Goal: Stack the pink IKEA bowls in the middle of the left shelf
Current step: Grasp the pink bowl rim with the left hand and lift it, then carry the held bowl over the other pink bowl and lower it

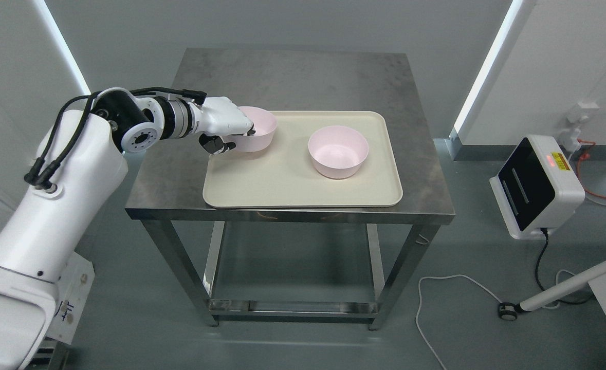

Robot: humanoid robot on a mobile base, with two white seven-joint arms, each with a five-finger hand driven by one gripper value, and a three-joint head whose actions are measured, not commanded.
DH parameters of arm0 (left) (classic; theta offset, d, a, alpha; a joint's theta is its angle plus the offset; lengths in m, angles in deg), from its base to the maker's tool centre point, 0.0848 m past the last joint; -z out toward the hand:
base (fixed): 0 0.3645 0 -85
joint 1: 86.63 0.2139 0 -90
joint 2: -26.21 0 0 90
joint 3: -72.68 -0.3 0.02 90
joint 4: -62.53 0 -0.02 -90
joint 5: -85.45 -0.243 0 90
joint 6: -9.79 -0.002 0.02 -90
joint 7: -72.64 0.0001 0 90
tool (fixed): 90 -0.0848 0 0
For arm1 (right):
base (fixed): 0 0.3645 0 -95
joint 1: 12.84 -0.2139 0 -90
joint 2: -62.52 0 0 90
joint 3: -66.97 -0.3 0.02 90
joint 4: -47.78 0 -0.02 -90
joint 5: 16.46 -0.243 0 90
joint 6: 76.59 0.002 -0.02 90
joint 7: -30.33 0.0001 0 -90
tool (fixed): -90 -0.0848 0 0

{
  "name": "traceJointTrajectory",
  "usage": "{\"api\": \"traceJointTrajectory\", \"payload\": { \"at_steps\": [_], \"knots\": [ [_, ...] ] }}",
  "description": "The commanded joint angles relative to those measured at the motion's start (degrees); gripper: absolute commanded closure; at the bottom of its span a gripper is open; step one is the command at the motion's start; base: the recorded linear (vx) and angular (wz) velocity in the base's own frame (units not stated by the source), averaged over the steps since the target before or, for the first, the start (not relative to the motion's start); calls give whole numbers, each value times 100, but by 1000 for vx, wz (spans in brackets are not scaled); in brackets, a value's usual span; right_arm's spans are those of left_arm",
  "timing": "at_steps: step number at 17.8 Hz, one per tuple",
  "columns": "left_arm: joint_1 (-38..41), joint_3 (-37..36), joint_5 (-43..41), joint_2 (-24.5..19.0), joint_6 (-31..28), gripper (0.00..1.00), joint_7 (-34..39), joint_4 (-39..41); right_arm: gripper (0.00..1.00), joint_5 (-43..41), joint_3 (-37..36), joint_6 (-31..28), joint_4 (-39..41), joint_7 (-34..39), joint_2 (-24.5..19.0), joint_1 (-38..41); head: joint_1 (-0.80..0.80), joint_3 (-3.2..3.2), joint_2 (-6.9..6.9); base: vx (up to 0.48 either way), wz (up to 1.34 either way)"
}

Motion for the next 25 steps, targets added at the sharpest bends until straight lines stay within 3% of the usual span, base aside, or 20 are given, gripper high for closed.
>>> {"api": "traceJointTrajectory", "payload": {
  "at_steps": [1, 6, 8, 13, 21, 25],
  "knots": [
    [-22, 818, 373, 196, -67, 100, 10, 417, 0, 0, -62, -3, 193, 2, 100, 9, 0, 0, 0, 0, 0],
    [-75, 266, 674, 292, -76, 100, 2, 1436, 0, 0, -62, -3, 193, 2, 100, 9, 0, 0, 0, 0, 0],
    [-48, -190, 525, 677, -145, 100, 10, 1657, 0, 0, -62, -3, 193, 2, 100, 9, 0, 0, 0, 0, 0],
    [4, -702, -449, 1302, -277, 100, 10, 1684, 0, 0, -62, -3, 193, 2, 100, 9, 0, 0, 0, 0, 0],
    [513, -1010, -1311, 1672, -374, 100, 10, 1666, 0, 0, -62, -3, 193, 2, 100, 9, 0, 0, 0, 0, 0],
    [462, -879, -1330, 1739, -418, 100, 2, 1561, 0, 0, -62, -3, 193, 2, 100, 9, 0, 0, 0, 0, 0]
  ]
}}
